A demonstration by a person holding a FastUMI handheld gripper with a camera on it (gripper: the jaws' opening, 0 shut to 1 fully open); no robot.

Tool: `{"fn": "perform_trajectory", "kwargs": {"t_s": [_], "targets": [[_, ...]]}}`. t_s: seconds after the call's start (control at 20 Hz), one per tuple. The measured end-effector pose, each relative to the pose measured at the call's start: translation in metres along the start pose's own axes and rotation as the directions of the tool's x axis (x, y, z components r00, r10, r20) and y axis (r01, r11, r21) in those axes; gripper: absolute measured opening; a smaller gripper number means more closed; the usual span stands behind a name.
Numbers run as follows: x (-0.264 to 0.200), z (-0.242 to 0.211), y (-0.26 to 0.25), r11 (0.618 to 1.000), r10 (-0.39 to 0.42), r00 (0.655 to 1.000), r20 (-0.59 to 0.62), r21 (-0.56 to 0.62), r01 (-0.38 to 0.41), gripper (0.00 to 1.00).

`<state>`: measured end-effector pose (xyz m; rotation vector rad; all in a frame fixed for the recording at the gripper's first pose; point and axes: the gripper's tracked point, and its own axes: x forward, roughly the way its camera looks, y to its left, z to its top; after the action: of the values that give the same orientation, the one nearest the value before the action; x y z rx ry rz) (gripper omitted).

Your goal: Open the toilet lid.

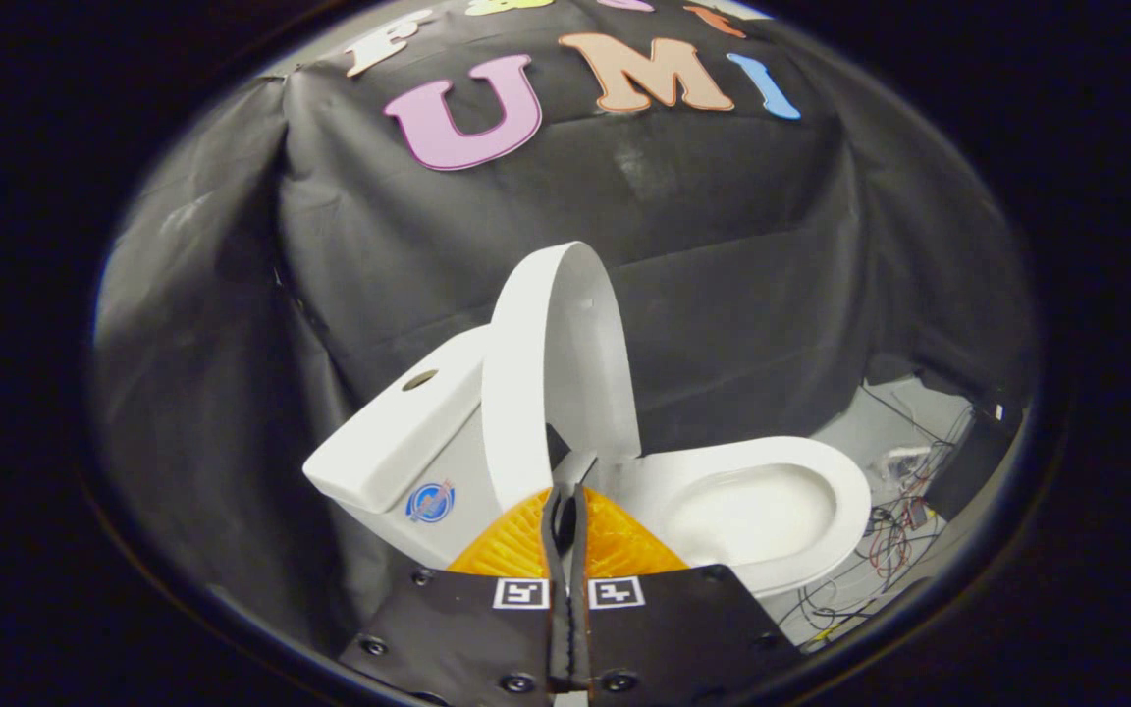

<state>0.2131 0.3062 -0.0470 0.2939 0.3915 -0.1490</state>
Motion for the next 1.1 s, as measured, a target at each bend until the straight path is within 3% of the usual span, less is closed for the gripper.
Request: {"fn": "perform_trajectory", "kwargs": {"t_s": [0.7, 1.1], "targets": [[0.016, -0.014, 0.065, 0.982, 0.077, 0.997, -0.012, -0.172, -0.078, 0.00], [0.015, -0.017, 0.064, 0.981, 0.118, 0.993, 0.007, -0.157, -0.115, 0.04]]}}
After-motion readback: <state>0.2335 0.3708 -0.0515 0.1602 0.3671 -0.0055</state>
